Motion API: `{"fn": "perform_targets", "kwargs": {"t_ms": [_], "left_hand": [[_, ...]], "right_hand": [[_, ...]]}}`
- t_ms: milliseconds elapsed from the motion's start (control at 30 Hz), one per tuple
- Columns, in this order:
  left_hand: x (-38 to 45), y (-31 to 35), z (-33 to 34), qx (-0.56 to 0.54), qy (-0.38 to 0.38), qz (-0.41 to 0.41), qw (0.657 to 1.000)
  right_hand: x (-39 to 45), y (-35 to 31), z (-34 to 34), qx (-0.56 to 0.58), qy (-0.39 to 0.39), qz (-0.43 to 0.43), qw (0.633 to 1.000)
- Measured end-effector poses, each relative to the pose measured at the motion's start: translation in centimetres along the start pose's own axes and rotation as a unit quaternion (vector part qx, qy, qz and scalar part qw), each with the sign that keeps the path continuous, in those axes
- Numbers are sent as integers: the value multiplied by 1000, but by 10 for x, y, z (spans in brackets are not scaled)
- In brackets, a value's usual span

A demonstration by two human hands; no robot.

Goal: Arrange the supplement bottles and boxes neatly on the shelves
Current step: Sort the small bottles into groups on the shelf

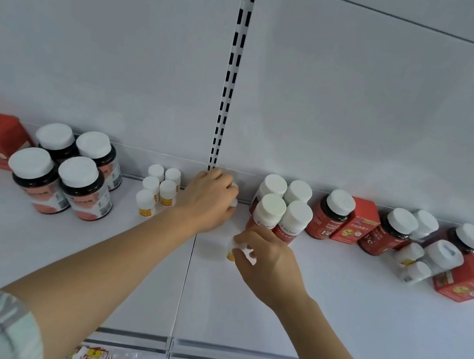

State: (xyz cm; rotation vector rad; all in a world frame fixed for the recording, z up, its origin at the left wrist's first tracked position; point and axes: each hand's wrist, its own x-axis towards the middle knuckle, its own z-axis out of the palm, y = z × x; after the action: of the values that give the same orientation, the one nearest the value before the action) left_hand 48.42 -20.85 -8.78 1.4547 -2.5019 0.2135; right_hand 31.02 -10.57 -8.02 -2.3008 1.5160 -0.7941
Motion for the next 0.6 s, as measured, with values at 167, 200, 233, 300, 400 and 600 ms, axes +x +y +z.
{"fn": "perform_targets", "kwargs": {"t_ms": [167, 200, 233, 300, 400, 600], "left_hand": [[-4, 0, 0, -10, 10, -1, 1000], [-4, 0, 1, -10, 7, -3, 1000], [-5, 0, 1, -10, 6, -6, 1000], [-5, -1, -2, -16, 8, -16, 1000], [-8, -3, -11, -26, 23, -40, 999], [-30, -19, -35, -10, 31, -96, 995]], "right_hand": [[3, 2, 0, 0, -3, -4, 1000], [3, 3, 0, 0, -4, -4, 1000], [4, 3, 0, -1, -4, -4, 1000], [5, 4, 0, 0, 1, -11, 1000], [9, 4, 0, 8, -1, -24, 1000], [29, -9, 6, 8, 17, -72, 997]]}}
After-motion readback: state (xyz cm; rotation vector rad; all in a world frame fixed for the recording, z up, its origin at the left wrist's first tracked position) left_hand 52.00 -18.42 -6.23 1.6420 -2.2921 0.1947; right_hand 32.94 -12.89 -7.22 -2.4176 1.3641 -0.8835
